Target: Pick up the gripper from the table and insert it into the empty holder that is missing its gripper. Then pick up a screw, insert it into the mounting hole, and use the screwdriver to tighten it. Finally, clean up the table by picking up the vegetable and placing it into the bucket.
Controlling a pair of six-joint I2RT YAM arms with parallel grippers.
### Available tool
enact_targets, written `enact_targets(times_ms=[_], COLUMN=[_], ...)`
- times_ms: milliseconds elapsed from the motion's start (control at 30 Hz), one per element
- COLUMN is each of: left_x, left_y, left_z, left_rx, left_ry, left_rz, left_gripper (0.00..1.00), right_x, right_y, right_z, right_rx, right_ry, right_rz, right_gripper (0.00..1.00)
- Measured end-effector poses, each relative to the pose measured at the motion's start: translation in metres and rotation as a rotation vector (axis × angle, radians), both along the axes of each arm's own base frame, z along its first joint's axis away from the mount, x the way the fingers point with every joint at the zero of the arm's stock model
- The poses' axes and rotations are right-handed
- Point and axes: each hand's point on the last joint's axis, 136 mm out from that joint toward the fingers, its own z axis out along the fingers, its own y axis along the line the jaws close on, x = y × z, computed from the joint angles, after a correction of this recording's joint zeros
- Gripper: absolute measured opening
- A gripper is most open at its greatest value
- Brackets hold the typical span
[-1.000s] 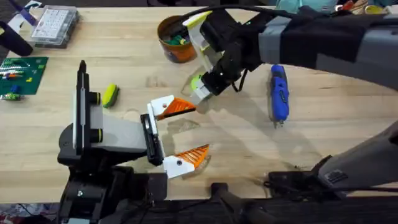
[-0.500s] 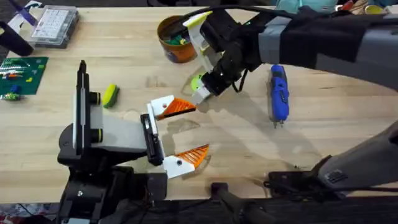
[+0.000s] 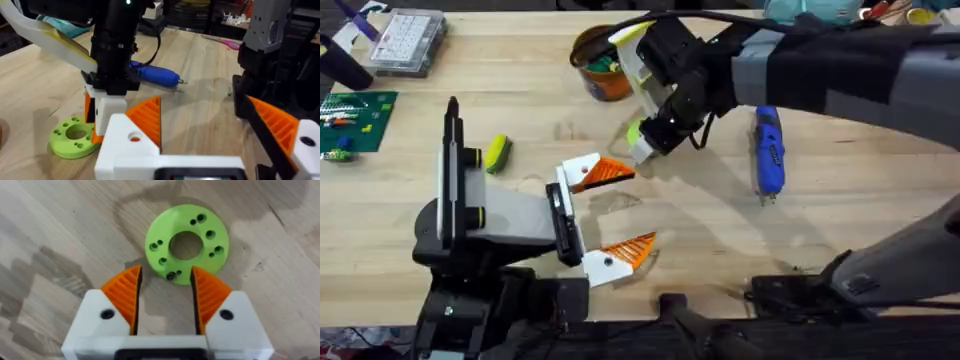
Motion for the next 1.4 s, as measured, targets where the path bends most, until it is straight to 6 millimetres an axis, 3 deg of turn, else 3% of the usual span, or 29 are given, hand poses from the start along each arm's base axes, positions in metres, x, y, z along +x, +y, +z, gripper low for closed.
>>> enact_targets(times_ms=[467,1167,1400], left_x=[0.0,0.0,0.0], left_y=[0.0,0.0,0.0], left_z=[0.0,0.0,0.0], left_rx=[0.0,0.0,0.0], left_ry=[0.0,0.0,0.0], left_rz=[0.0,0.0,0.0], left_gripper=[0.99,0.99,0.99], right_x=[-0.0025,-0.0008,-0.0007], right_y=[-0.0022,-0.0008,-0.0009], right_z=[-0.001,-0.0004,-0.0004], right_rx=[-0.009,-0.003,-0.004], right_ry=[0.011,0.004,0.003], right_rz=[0.0,0.0,0.001], right_gripper=[0.338,0.219,0.062])
